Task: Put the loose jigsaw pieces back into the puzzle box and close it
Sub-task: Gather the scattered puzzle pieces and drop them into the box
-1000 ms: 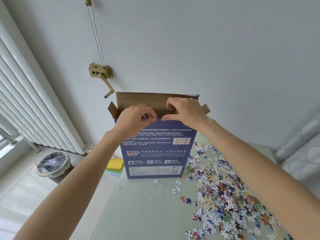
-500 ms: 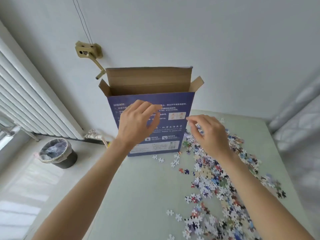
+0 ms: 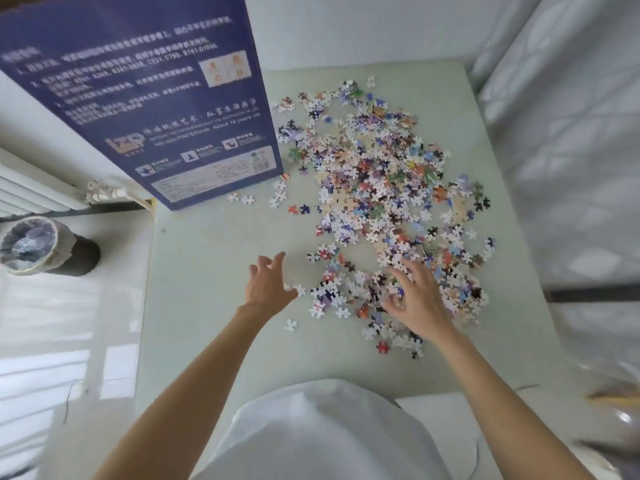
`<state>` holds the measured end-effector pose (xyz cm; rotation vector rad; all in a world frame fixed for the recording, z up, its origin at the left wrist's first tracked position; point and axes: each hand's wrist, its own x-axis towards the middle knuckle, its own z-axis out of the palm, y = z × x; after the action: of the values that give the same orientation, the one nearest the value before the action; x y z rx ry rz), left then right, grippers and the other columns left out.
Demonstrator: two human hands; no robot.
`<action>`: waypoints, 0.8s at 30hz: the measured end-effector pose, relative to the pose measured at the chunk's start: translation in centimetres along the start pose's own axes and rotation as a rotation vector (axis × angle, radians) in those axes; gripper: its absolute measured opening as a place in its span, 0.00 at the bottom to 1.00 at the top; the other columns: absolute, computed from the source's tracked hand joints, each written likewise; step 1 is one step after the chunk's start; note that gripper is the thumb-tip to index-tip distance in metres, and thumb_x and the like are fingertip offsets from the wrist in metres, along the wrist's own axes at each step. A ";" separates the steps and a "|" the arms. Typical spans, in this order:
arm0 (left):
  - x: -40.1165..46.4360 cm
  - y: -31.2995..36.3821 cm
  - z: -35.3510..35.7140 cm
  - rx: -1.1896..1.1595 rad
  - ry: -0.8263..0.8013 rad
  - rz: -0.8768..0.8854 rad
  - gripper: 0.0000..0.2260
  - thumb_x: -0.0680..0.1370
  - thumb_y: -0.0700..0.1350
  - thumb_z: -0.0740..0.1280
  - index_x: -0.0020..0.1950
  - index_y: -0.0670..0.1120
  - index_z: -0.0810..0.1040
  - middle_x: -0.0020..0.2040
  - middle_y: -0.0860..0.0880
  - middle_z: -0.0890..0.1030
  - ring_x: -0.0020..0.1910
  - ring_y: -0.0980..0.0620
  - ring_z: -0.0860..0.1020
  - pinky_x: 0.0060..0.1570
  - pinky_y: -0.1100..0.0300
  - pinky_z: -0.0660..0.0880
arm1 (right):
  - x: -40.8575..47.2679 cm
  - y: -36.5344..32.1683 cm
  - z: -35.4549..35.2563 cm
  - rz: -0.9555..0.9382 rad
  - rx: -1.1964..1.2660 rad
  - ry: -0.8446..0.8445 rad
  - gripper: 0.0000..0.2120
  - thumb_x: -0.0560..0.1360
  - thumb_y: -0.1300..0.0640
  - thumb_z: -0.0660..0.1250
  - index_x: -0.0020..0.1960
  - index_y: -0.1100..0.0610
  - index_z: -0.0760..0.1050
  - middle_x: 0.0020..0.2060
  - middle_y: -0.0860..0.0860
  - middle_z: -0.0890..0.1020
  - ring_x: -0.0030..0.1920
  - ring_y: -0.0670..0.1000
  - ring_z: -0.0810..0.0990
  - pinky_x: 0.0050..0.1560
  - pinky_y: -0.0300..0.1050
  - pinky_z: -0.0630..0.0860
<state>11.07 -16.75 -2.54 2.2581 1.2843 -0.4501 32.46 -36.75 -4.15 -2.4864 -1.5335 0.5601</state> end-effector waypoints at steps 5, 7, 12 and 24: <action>-2.8 -0.7 3.9 -0.018 -0.047 -0.024 0.39 0.69 0.50 0.73 0.74 0.48 0.56 0.66 0.43 0.60 0.60 0.41 0.66 0.54 0.52 0.73 | -5.5 2.3 5.0 0.149 -0.052 -0.111 0.47 0.64 0.21 0.49 0.75 0.42 0.42 0.76 0.56 0.41 0.73 0.65 0.37 0.66 0.69 0.36; -3.3 -0.3 5.2 -0.017 0.003 0.076 0.35 0.70 0.45 0.71 0.73 0.48 0.59 0.66 0.43 0.61 0.59 0.41 0.67 0.55 0.52 0.73 | -5.7 1.4 6.0 0.140 -0.087 -0.110 0.42 0.69 0.24 0.43 0.76 0.46 0.44 0.76 0.59 0.43 0.73 0.67 0.38 0.67 0.72 0.39; -1.9 1.7 6.6 -0.205 0.145 0.270 0.23 0.72 0.36 0.67 0.67 0.45 0.71 0.62 0.42 0.70 0.56 0.42 0.73 0.57 0.55 0.73 | 1.5 -2.2 6.5 0.059 -0.116 -0.085 0.34 0.74 0.30 0.39 0.76 0.44 0.43 0.75 0.57 0.39 0.72 0.65 0.34 0.69 0.69 0.38; -5.5 -3.9 10.5 -0.011 0.268 0.200 0.30 0.78 0.61 0.52 0.76 0.46 0.54 0.76 0.49 0.54 0.76 0.50 0.49 0.74 0.53 0.44 | -1.8 2.5 4.7 -0.613 -0.080 -0.030 0.25 0.79 0.45 0.53 0.74 0.52 0.58 0.75 0.52 0.57 0.75 0.53 0.53 0.74 0.56 0.49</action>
<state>4.55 -24.90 -9.35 2.4692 1.1617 -0.0702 31.89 -39.77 -8.84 -1.8932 -2.2212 0.4319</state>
